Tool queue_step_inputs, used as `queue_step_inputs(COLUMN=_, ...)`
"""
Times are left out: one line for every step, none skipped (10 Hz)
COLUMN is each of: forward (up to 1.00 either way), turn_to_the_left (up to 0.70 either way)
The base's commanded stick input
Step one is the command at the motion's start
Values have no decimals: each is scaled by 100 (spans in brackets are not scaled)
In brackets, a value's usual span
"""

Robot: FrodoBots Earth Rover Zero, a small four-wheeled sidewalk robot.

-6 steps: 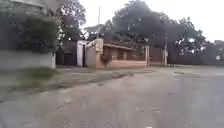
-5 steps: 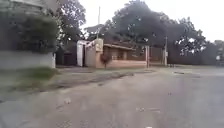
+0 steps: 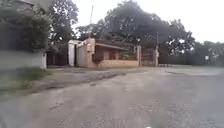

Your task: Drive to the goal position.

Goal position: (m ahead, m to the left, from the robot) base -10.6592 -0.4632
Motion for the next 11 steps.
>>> queue_step_inputs(forward=70, turn_to_the_left=-35)
queue_step_inputs(forward=70, turn_to_the_left=-35)
queue_step_inputs(forward=70, turn_to_the_left=-35)
queue_step_inputs(forward=70, turn_to_the_left=-35)
queue_step_inputs(forward=70, turn_to_the_left=-35)
queue_step_inputs(forward=70, turn_to_the_left=-35)
queue_step_inputs(forward=70, turn_to_the_left=-35)
queue_step_inputs(forward=70, turn_to_the_left=-35)
queue_step_inputs(forward=70, turn_to_the_left=-35)
queue_step_inputs(forward=70, turn_to_the_left=-35)
queue_step_inputs(forward=70, turn_to_the_left=-35)
